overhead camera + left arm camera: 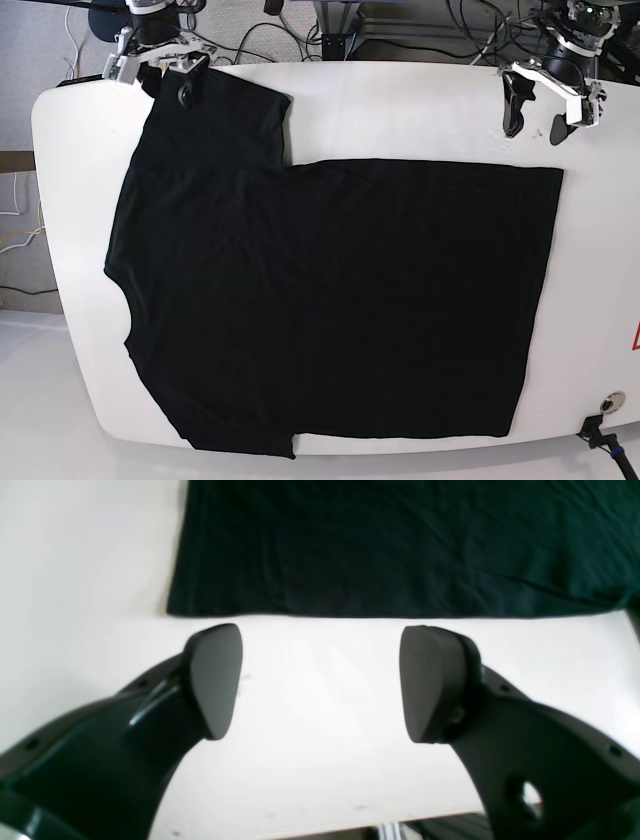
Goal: Fold the T-shirt properly
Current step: 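Lower both grippers to the shirt's shoulder edge and pinch the fabric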
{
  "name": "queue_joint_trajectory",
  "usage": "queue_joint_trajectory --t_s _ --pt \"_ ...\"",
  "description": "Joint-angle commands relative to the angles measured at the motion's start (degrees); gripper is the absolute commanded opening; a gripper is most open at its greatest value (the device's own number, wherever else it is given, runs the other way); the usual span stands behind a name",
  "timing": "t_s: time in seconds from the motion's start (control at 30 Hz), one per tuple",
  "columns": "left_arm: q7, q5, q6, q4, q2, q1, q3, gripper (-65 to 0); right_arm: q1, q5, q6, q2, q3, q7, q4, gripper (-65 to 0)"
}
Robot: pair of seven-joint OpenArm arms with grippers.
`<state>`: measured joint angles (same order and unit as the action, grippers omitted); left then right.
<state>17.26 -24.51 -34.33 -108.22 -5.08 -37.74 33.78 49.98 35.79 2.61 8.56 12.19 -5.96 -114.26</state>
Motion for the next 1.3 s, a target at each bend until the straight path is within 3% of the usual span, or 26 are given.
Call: queue_joint_trajectory --t_s 0.0,0.2,0.37,0.6,1.03,1.27 --pt "2.7 -1.1 -1.1 -0.9 -0.1 1.4 1.3 -18.6 -0.2 5.5 2.5 0.4 4.9 -3.9 -0.8 -20.7" --pt "13.4 -1.1 -5.7 -0.7 1.3 9.6 6.7 -18.6 -6.2 16.1 8.8 0.2 16.7 -20.0 0.7 -20.7" --pt "16.9 -0.9 -5.7 1.8 1.4 12.8 8.5 -18.6 -9.3 16.6 11.3 -0.1 20.8 -28.6 2.2 -20.7" --pt "16.9 -0.9 -5.7 2.0 1.3 12.8 8.4 -18.6 -8.9 16.7 11.3 -2.3 20.8 -29.1 7.4 -20.7" --pt "16.9 -0.8 -5.7 2.0 1.0 12.9 8.4 -18.6 -8.1 16.6 11.3 -2.5 18.4 -29.1 9.7 -20.7" --pt "16.9 -0.8 -5.7 2.0 1.0 12.9 8.3 -18.6 -8.1 16.5 11.1 -2.5 13.6 -29.1 9.7 -20.9"
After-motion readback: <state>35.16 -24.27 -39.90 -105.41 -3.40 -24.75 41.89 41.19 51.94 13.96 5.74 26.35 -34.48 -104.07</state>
